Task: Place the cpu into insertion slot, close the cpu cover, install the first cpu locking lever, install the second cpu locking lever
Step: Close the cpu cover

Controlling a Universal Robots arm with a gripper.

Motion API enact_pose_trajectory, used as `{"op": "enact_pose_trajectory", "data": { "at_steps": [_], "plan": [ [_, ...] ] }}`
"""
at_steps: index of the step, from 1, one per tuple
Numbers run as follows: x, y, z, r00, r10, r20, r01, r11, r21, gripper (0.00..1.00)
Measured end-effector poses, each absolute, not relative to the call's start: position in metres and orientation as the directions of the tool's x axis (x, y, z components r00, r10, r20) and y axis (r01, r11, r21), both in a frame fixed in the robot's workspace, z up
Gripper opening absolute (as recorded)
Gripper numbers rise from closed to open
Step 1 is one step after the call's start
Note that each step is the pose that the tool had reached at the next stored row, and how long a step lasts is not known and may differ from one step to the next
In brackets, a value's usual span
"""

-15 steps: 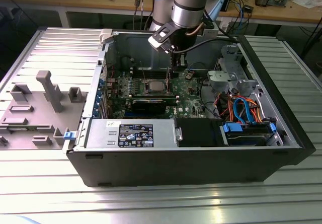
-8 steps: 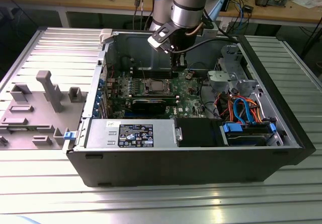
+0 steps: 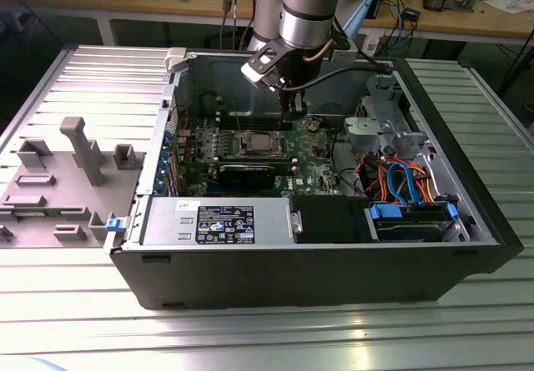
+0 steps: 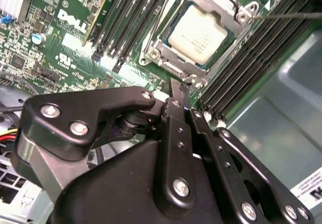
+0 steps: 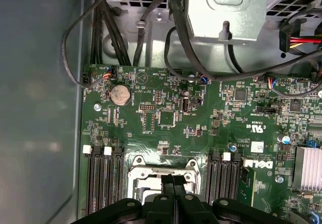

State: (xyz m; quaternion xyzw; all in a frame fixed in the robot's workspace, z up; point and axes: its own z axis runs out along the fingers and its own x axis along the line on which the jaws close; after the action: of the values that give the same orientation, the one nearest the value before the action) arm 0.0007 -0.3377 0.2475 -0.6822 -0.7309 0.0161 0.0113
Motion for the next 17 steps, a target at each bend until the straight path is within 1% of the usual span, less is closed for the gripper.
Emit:
{"op": "enact_pose_trajectory", "data": {
  "at_steps": [5, 8, 17],
  "plan": [
    [-0.016, -0.338, 0.246, -0.069, 0.998, -0.006, 0.997, 0.069, -0.028, 0.11],
    [-0.021, -0.338, 0.245, -0.069, 0.998, -0.008, 0.998, 0.069, 0.000, 0.11],
    [-0.041, -0.338, 0.237, -0.057, 0.998, -0.007, 0.998, 0.057, 0.003, 0.11]
  ]
}}
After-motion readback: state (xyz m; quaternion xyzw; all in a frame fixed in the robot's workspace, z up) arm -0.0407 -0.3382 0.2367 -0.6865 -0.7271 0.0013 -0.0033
